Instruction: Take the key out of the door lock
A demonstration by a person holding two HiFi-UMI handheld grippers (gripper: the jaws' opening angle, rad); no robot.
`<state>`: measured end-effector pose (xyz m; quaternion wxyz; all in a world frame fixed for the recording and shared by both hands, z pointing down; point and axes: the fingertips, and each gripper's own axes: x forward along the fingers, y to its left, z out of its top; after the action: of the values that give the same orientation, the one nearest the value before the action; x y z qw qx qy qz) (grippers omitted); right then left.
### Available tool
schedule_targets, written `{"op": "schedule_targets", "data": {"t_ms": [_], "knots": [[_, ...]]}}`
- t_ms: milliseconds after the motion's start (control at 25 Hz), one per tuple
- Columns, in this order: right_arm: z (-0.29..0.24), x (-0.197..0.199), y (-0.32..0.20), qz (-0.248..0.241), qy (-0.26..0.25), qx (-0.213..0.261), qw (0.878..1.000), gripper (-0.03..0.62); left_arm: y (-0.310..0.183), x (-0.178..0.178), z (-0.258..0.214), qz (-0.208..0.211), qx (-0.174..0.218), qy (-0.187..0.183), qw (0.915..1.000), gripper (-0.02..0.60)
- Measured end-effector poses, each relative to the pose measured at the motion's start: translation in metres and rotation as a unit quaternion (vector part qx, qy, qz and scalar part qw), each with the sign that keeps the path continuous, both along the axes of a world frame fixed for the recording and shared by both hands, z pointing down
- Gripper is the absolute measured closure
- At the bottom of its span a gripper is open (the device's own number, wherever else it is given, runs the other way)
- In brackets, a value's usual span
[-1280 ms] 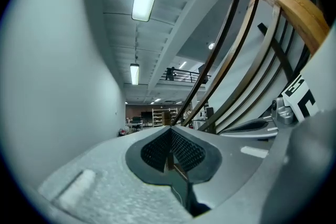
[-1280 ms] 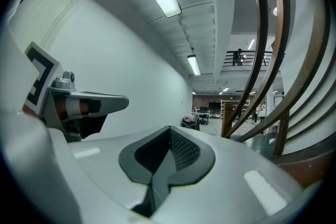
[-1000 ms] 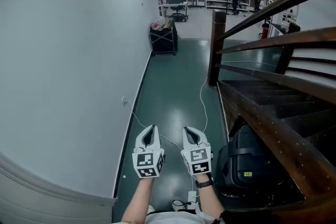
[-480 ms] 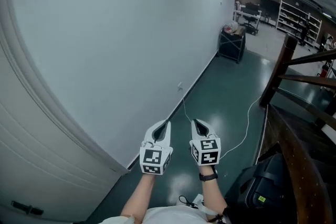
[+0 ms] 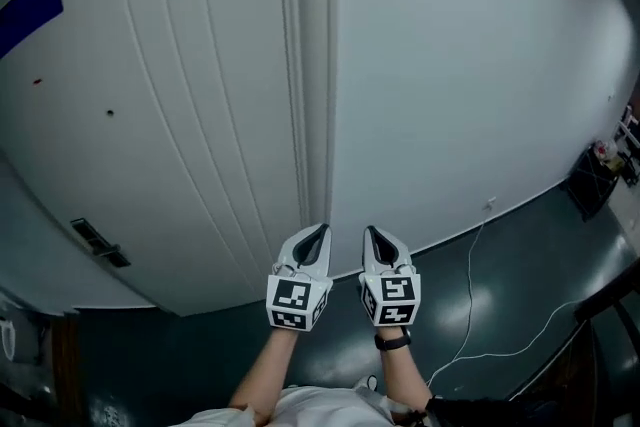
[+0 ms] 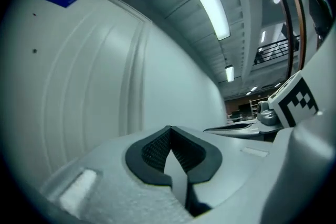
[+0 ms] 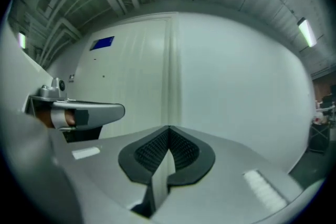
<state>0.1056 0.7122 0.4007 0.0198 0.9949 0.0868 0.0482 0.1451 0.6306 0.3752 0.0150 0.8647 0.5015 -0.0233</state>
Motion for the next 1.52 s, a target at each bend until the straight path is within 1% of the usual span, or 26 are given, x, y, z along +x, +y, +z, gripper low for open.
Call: {"op": "schedule_targets", "data": {"t_ms": [80,120,200,240,320,440,520,560,600,640,720,800,920,1000,1080,1120,1200,1240,1280,1320,1360,1400,1480,1520], "knots": [[-0.006,0.033,-0.071,-0.056,0.002,-0.009,0.998,0.594,-0.065,0.029,0.002,-0.056,0.001,-0.001,0.9984,0.581],[-0.008,0.048,-0.105,-0.085,0.004,-0.013,0.996,0.594,-0.1,0.042,0.004,-0.086,0.001,-0.003,0.9963,0.581],[-0.012,0.074,-0.17,-0.141,0.008,-0.014,0.99,0.594,-0.172,0.064,0.008,-0.155,-0.001,-0.006,0.988,0.581],[-0.011,0.086,-0.202,-0.171,0.009,-0.013,0.985,0.594,-0.21,0.072,0.009,-0.191,-0.002,-0.006,0.9815,0.581],[-0.005,0.106,-0.264,-0.227,0.008,-0.01,0.974,0.594,-0.287,0.081,0.01,-0.261,0.002,0.001,0.9652,0.581],[0.0,0.122,-0.362,-0.3,0.015,-0.005,0.954,0.594,-0.397,0.079,0.009,-0.346,0.008,0.014,0.9379,0.581],[0.003,0.121,-0.434,-0.356,0.018,-0.003,0.934,0.594,-0.468,0.067,0.011,-0.401,0.011,0.016,0.9158,0.581],[0.005,0.116,-0.471,-0.388,0.019,-0.002,0.922,0.593,-0.503,0.058,0.013,-0.429,0.011,0.015,0.9029,0.581],[0.006,0.109,-0.508,-0.422,0.021,-0.001,0.906,0.593,-0.538,0.045,0.015,-0.459,0.012,0.012,0.8884,0.581],[0.006,0.101,-0.546,-0.459,0.023,-0.001,0.888,0.594,-0.573,0.03,0.017,-0.49,0.012,0.01,0.8718,0.581],[0.007,0.077,-0.621,-0.533,0.026,0.0,0.846,0.592,-0.638,-0.005,0.024,-0.554,0.013,0.004,0.8324,0.581],[0.009,0.049,-0.685,-0.593,0.025,0.006,0.805,0.592,-0.694,-0.045,0.03,-0.61,0.013,0.0,0.7919,0.581],[0.015,0.006,-0.763,-0.659,0.02,0.018,0.751,0.592,-0.757,-0.105,0.037,-0.676,0.013,-0.004,0.7372,0.581],[0.022,-0.026,-0.812,-0.702,0.014,0.019,0.712,0.592,-0.794,-0.145,0.042,-0.716,0.012,-0.008,0.6975,0.581],[0.033,-0.059,-0.859,-0.746,0.01,0.02,0.665,0.592,-0.828,-0.183,0.048,-0.755,0.01,-0.013,0.6559,0.581],[0.036,-0.074,-0.881,-0.769,0.011,0.022,0.639,0.592,-0.845,-0.2,0.05,-0.773,0.01,-0.014,0.6345,0.581],[0.037,-0.103,-0.925,-0.811,0.016,0.03,0.583,0.592,-0.879,-0.228,0.051,-0.807,0.012,-0.015,0.5907,0.581],[0.035,-0.116,-0.945,-0.83,0.019,0.035,0.556,0.591,-0.896,-0.239,0.05,-0.821,0.014,-0.015,0.5699,0.581],[0.033,-0.126,-0.963,-0.845,0.022,0.04,0.532,0.591,-0.911,-0.248,0.048,-0.834,0.017,-0.015,0.5515,0.581],[0.031,-0.134,-0.98,-0.858,0.025,0.043,0.511,0.591,-0.926,-0.254,0.045,-0.844,0.017,-0.014,0.5364,0.581],[0.028,-0.139,-0.997,-0.869,0.028,0.045,0.492,0.591,-0.939,-0.257,0.042,-0.851,0.016,-0.012,0.5248,0.581],[0.025,-0.142,-1.012,-0.878,0.033,0.047,0.475,0.591,-0.952,-0.257,0.039,-0.857,0.013,-0.008,0.5157,0.581],[0.017,-0.143,-1.043,-0.892,0.045,0.05,0.446,0.589,-0.978,-0.256,0.032,-0.867,0.007,0.001,0.4982,0.581],[0.013,-0.141,-1.057,-0.897,0.05,0.052,0.436,0.589,-0.99,-0.255,0.028,-0.872,0.008,0.004,0.4888,0.581]]}}
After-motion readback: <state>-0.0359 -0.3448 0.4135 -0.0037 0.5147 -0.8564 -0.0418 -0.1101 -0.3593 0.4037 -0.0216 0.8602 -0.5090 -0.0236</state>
